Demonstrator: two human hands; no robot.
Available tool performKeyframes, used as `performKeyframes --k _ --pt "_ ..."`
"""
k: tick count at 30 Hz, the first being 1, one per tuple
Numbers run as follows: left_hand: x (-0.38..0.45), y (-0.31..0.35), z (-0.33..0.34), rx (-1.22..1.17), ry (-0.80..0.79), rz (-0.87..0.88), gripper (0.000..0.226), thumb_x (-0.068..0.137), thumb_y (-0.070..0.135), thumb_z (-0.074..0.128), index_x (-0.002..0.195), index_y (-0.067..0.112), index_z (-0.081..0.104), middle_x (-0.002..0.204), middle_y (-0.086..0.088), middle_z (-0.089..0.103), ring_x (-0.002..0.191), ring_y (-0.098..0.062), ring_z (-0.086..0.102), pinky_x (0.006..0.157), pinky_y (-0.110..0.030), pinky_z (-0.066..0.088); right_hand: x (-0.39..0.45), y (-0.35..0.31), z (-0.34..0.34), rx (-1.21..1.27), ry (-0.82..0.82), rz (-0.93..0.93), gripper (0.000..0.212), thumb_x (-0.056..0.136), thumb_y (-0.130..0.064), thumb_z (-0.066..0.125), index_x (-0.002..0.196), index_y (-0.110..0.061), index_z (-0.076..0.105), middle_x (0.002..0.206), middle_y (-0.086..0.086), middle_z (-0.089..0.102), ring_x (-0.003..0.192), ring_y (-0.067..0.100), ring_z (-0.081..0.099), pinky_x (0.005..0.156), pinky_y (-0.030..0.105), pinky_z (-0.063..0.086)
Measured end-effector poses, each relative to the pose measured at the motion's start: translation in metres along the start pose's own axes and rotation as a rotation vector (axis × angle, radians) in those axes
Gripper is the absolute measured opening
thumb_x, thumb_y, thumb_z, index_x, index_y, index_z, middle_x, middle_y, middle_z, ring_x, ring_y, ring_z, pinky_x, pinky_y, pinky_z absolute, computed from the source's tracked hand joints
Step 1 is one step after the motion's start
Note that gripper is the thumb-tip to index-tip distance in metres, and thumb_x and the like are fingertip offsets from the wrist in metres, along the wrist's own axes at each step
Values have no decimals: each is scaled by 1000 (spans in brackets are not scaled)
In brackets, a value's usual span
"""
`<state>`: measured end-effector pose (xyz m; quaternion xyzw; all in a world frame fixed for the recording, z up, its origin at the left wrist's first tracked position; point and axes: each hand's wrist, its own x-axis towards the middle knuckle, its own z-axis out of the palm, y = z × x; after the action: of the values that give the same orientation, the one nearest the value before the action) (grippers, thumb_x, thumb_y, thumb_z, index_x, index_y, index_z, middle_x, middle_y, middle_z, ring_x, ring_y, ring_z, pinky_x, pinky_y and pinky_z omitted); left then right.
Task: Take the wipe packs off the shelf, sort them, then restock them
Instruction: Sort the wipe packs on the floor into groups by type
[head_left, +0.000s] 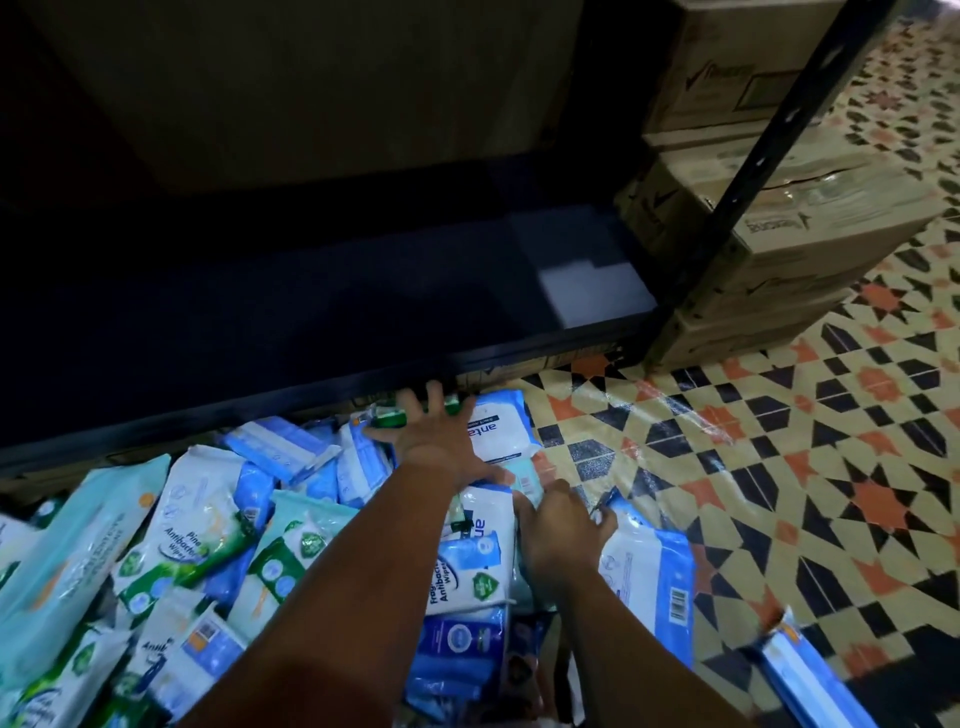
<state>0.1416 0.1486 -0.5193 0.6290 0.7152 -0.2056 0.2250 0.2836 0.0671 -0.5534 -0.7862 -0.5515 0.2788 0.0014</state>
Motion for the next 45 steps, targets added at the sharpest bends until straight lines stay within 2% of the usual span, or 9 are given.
performKeyframes --k 4,8,14,20,28,32,37,41,45 --pt "1 -2 7 -29 120 101 91 85 78 52 157 34 20 165 -3 -2 149 -45 0 100 -83 25 -10 -5 -7 19 41 15 41 104 -50 38 125 -16 47 115 1 65 113 19 62 121 51 3" --pt "-13 -6 12 26 215 222 66 101 57 43 152 16 35 161 -2 20 145 -41 20 98 -60 47 -26 -14 -16 42 99 20 40 104 -45 42 135 -20 40 118 3 63 115 20 61 121 49 0" --pt "-55 -22 -7 195 276 439 36 106 32 46 142 30 50 142 -2 41 114 -37 59 88 -44 53 -50 -13 -30 33 158 66 30 103 -43 45 125 -25 36 99 1 72 93 26 66 102 47 22" --pt "-95 -35 1 106 408 507 35 103 28 57 137 34 54 133 -1 47 108 -33 62 85 -44 54 -80 -4 -61 -28 318 1 37 99 -44 53 128 -25 40 94 -4 72 90 24 66 94 43 25" --pt "-182 -104 -3 -104 751 377 42 101 48 52 130 18 57 133 1 49 98 -29 65 74 -43 54 -130 -34 -83 -73 494 -299 29 92 -47 64 111 -33 47 84 -5 70 90 23 64 91 42 26" --pt "-213 -165 4 -71 975 263 49 95 52 42 111 13 66 127 1 59 96 -24 66 64 -35 57 -153 -76 -85 -85 528 -516 38 93 -48 63 126 -32 51 99 -2 70 101 25 60 84 40 26" --pt "-237 -240 41 19 951 31 38 82 23 83 113 11 65 128 -5 60 109 -29 63 57 -37 59 -170 -137 -56 -137 486 -739 54 80 -46 79 127 -27 64 98 1 74 98 28 64 88 46 39" --pt "-245 -268 71 27 892 -143 47 70 13 88 111 6 66 124 -8 60 105 -34 62 43 -38 54 -191 -176 -23 -244 525 -940 48 67 -39 89 109 -25 72 88 -4 72 84 26 63 78 43 41" --pt "-247 -279 97 18 832 -287 50 57 7 93 100 -2 69 110 -15 59 91 -37 51 48 -42 53 -209 -202 16 -275 541 -1125 50 61 -20 88 107 -24 69 93 -2 68 85 29 59 78 43 34"
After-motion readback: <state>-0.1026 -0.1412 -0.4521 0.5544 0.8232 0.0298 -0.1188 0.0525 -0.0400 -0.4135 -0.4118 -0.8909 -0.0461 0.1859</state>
